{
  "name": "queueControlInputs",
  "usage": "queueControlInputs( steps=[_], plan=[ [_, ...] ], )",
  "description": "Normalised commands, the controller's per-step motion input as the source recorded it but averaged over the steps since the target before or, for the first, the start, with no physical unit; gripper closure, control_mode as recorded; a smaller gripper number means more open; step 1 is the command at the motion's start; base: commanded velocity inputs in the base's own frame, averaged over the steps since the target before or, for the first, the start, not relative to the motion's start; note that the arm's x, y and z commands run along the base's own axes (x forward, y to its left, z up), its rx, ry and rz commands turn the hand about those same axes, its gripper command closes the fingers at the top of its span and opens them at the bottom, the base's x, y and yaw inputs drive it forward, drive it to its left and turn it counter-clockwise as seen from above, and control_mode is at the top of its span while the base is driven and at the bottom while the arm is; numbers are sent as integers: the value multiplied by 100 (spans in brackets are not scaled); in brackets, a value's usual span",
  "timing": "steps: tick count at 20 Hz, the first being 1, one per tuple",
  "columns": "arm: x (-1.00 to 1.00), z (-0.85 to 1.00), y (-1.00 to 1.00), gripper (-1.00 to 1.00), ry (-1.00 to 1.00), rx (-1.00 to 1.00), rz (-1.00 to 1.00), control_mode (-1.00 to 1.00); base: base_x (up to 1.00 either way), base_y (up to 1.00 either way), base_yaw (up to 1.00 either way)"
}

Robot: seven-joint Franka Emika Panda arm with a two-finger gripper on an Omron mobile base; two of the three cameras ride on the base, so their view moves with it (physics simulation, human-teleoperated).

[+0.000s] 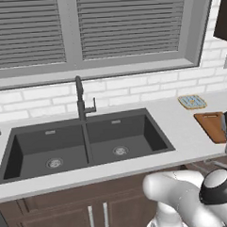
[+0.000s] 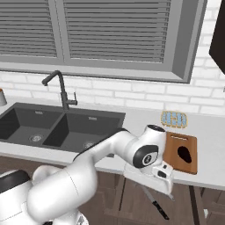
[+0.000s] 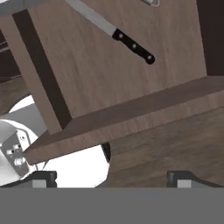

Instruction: Place the appropriate cutting tool for cutting the avocado skin on the cutting board.

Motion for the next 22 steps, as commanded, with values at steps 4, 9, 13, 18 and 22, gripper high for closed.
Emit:
queueControlInputs(
  steps=[4,9,13,18,22],
  plan=[
    [16,-76,-21,-100,1,2,17,-100,0,0,0],
    [0,-64,-20,-100,-8,4,19,-100,0,0,0],
    [0,-46,-15,-100,-1,7,15,-100,0,0,0],
    [3,-29,-16,-100,0,7,11,-100,0,0,0],
    [19,-24,-14,-100,0,5,10,-100,0,0,0]
  ],
)
